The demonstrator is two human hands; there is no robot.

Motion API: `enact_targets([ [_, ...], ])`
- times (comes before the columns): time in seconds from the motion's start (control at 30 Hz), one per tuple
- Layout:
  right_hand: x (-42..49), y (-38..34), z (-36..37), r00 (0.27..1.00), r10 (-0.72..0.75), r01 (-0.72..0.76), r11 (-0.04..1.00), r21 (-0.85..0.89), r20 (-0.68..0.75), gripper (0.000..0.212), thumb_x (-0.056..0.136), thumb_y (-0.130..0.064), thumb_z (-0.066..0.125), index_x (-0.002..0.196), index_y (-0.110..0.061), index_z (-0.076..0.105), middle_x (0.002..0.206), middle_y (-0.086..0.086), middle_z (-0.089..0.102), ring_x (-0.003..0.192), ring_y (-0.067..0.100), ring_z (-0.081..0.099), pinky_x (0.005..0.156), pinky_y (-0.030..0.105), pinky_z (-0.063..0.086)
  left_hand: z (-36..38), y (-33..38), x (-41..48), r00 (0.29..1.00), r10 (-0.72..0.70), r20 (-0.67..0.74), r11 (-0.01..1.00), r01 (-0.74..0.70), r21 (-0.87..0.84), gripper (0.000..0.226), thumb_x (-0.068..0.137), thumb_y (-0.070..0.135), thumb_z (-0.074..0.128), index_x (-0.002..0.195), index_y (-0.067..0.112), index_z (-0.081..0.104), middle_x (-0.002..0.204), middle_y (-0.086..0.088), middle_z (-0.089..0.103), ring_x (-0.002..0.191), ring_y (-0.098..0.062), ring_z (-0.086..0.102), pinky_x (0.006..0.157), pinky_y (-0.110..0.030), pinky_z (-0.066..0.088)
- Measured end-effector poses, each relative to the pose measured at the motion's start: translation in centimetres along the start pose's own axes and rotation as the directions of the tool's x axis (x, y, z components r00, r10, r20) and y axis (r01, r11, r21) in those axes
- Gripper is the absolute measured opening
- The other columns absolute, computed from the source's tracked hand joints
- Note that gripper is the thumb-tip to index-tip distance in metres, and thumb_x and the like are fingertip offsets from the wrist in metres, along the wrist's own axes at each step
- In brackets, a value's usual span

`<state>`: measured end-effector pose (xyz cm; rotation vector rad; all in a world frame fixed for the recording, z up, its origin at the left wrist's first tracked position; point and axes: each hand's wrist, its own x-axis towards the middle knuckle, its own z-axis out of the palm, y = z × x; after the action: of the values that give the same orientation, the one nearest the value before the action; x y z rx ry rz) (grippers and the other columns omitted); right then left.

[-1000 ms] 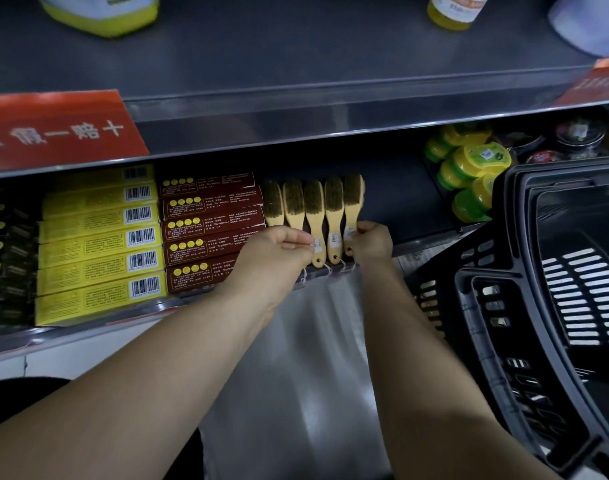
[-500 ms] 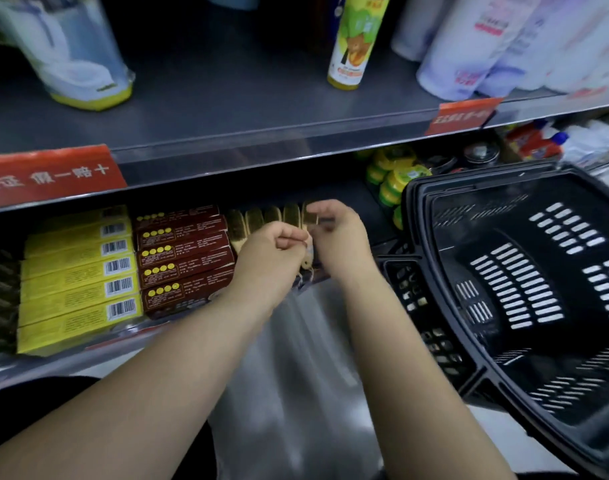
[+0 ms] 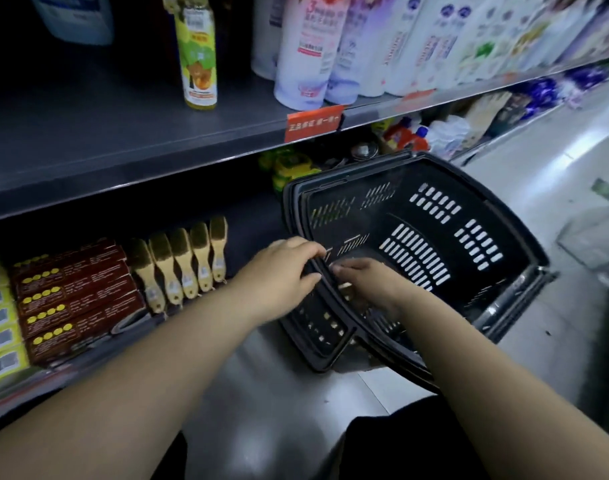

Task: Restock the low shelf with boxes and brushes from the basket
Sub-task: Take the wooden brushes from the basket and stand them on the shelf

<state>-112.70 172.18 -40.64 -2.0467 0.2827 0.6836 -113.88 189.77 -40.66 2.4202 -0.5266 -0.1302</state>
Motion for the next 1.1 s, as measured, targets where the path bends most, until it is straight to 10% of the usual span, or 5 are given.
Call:
enact_targets([
  [0.3, 3.1, 2.9, -3.1, 0.928, 0.208, -0.173, 0.975, -0.137, 0.309, 0.022, 0.095, -0.004, 0.044, 0.089, -0.011, 0.064, 0.077, 0.004, 0.069, 0.065, 0.012, 0.067, 0.064, 0.026, 0.054, 0.9, -2.5, 4.8, 0.958, 0.129, 0.255, 0.938, -0.201, 0.282, 0.022, 0.097, 0.042, 0.040, 0.096, 0.031, 0.059, 0.122, 0.011, 0.057, 0.140, -0.010, 0.023, 0.116, -0.030, -0.006],
  [0.43, 8.8, 4.5, -3.3, 0.961, 0.243, -0.138, 0.834, -0.534, 0.131, 0.024, 0.092, -0.007, 0.050, 0.111, 0.000, 0.062, 0.104, 0.019, 0.067, 0.090, 0.031, 0.067, 0.075, 0.039, 0.055, 0.6, -2.5, 5.2, 0.929, 0.169, 0.329, 0.926, -0.264, 0.270, 0.030, 0.093, 0.038, 0.042, 0.065, 0.027, 0.048, 0.069, 0.009, 0.057, 0.074, 0.000, 0.050, 0.117, -0.028, 0.009],
  [0.73, 15.8, 10.3, 6.6, 0.925, 0.301, -0.124, 0.815, -0.566, 0.233, 0.045, 0.094, -0.037, 0.049, 0.128, -0.009, 0.052, 0.130, 0.013, 0.054, 0.115, 0.028, 0.053, 0.093, 0.034, 0.043, 0.2, -3.5, 6.5, 0.940, 0.078, 0.332, 0.957, -0.165, 0.240, 0.029, 0.091, 0.045, 0.046, 0.068, 0.028, 0.052, 0.065, 0.007, 0.055, 0.059, -0.007, 0.049, 0.054, -0.026, 0.041],
  [0.93, 16.2, 9.7, 4.9, 0.819, 0.419, -0.015, 0.701, -0.713, 0.393, 0.008, 0.086, -0.011, 0.060, 0.079, -0.010, 0.062, 0.060, -0.001, 0.062, 0.063, 0.015, 0.054, 0.058, 0.026, 0.047, 0.4, -4.2, 6.4, 0.947, 0.051, 0.317, 0.943, -0.150, 0.296, 0.017, 0.091, 0.045, 0.046, 0.082, 0.034, 0.055, 0.075, 0.013, 0.059, 0.069, -0.003, 0.052, 0.059, -0.026, 0.046],
  [1.1, 13.2, 6.5, -0.8, 0.762, 0.469, -0.310, 0.870, -0.384, 0.446, 0.009, 0.091, -0.006, 0.058, 0.083, -0.001, 0.057, 0.067, 0.008, 0.066, 0.051, 0.010, 0.065, 0.048, 0.020, 0.053, 0.7, -3.7, 5.9, 0.951, 0.018, 0.307, 0.967, -0.095, 0.237, 0.009, 0.094, 0.036, 0.046, 0.096, 0.036, 0.054, 0.076, 0.015, 0.058, 0.069, 0.000, 0.051, 0.056, -0.020, 0.040],
])
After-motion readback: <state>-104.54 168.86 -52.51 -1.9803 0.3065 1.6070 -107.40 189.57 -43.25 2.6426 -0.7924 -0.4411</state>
